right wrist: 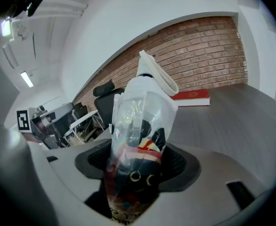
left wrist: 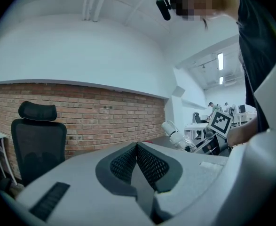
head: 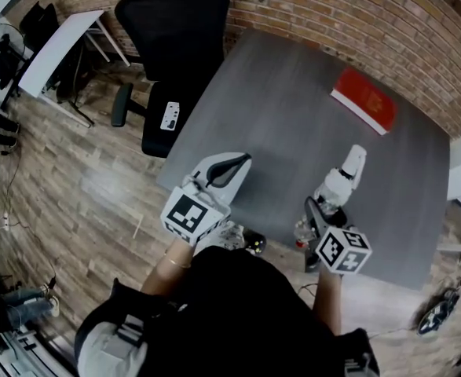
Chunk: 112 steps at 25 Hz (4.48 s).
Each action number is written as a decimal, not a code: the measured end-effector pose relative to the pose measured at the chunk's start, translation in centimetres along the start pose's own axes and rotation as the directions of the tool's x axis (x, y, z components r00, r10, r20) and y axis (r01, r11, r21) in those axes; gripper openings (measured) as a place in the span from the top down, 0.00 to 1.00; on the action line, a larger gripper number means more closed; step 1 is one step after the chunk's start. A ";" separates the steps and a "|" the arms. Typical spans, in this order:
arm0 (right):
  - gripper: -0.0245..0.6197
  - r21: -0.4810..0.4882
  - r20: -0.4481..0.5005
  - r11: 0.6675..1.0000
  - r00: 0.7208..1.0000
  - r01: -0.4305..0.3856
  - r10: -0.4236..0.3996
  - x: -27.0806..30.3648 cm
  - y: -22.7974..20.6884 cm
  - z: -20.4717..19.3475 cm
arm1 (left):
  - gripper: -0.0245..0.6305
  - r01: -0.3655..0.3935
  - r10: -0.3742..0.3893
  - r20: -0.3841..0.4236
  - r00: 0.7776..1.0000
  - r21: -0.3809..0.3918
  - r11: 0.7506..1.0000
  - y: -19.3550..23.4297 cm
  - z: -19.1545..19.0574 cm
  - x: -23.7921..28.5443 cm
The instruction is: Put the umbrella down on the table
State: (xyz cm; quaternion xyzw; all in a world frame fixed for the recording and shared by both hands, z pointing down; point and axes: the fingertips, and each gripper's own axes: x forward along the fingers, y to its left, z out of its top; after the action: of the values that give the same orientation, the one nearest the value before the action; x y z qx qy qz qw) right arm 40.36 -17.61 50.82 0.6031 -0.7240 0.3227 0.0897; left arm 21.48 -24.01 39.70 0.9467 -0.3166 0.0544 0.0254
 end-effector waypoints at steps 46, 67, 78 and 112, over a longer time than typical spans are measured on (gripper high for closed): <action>0.51 0.100 -0.270 0.986 0.957 0.133 -0.102 12.2 -4.3 -6.4 | 0.97 -0.047 0.045 -0.066 0.997 -0.042 0.998 8.5 -3.0 1.8; 0.50 0.123 -0.307 0.969 0.937 0.215 -0.169 13.5 -5.5 -7.3 | 0.97 -0.076 0.073 -0.072 0.995 -0.035 0.996 9.5 -2.9 0.9; 0.48 0.116 -0.325 0.961 0.924 0.251 -0.202 13.9 -6.0 -7.8 | 0.97 -0.077 0.076 -0.073 0.994 -0.019 0.997 9.5 -2.7 0.4; 0.97 -0.009 0.375 0.995 0.923 0.096 -0.085 1.4 -0.2 11.2 | 0.97 0.210 -0.211 0.010 0.978 0.011 0.978 3.1 1.7 9.1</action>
State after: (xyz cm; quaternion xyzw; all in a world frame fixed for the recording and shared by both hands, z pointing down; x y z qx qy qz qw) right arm 43.12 -25.24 42.96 0.6850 -0.7035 0.1877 -0.0269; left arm 26.98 -32.01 39.09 0.9753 -0.2144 0.0478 0.0245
